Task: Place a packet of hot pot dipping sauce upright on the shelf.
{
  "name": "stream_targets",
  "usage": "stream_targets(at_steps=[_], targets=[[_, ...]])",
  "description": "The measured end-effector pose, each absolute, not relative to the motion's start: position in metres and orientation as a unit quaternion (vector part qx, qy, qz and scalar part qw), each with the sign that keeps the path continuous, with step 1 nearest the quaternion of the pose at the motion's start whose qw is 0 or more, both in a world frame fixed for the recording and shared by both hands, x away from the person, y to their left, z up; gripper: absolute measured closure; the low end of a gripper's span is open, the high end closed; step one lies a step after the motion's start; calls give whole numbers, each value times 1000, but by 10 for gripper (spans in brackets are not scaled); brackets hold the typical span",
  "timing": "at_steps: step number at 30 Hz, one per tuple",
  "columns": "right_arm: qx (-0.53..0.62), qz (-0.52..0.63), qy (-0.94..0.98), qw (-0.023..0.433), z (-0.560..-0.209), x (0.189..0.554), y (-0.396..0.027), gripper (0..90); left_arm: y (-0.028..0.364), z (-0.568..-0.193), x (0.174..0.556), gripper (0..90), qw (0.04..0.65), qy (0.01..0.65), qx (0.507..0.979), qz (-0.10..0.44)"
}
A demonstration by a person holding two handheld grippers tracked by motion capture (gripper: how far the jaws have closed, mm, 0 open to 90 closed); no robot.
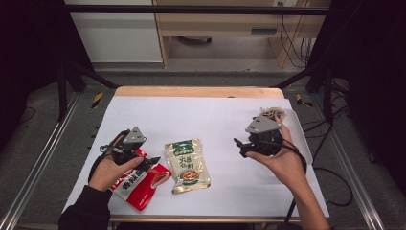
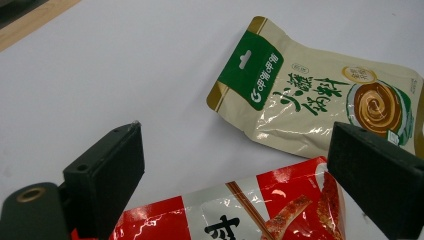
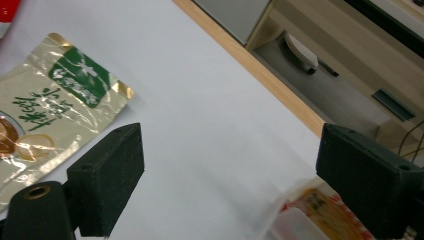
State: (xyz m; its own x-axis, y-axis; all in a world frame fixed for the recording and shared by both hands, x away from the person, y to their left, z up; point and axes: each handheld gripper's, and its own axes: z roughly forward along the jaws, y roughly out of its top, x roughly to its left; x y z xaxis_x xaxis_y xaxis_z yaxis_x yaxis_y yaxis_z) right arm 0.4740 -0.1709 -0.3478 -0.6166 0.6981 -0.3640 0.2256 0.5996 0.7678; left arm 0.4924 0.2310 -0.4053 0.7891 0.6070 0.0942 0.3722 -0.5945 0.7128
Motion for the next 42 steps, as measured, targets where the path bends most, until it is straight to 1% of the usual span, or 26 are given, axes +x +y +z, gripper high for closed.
stream_targets(at_steps=[5, 10, 12, 16, 18, 20, 21, 25, 31, 34, 42], targets=[[276, 344, 842, 310, -368, 469, -137, 148, 232, -404, 492, 84, 355, 279, 876, 168], [277, 348, 846, 293, -390, 472, -113, 154, 233, -404, 492, 85, 355, 280, 876, 169], [283, 356, 841, 294, -397, 474, -106, 172, 233, -404, 492, 90, 355, 279, 876, 170], [293, 378, 829, 291, -414, 476, -94, 175, 232, -403, 494, 98, 357, 279, 874, 174], [295, 379, 827, 293, -421, 475, -93, 179, 231, -403, 494, 102, 356, 277, 875, 176], [302, 378, 828, 282, -428, 473, -92, 186, 229, -403, 495, 106, 357, 276, 875, 178], [299, 378, 829, 284, -430, 471, -92, 191, 228, -403, 495, 107, 357, 275, 875, 177], [300, 381, 830, 274, -438, 466, -94, 223, 223, -406, 496, 112, 356, 274, 877, 172], [296, 371, 839, 266, -446, 465, -91, 240, 214, -415, 500, 136, 346, 269, 884, 163], [291, 368, 843, 263, -447, 465, -90, 261, 210, -422, 505, 148, 337, 268, 889, 157], [283, 362, 851, 253, -451, 463, -87, 259, 197, -437, 526, 195, 332, 271, 893, 137]])
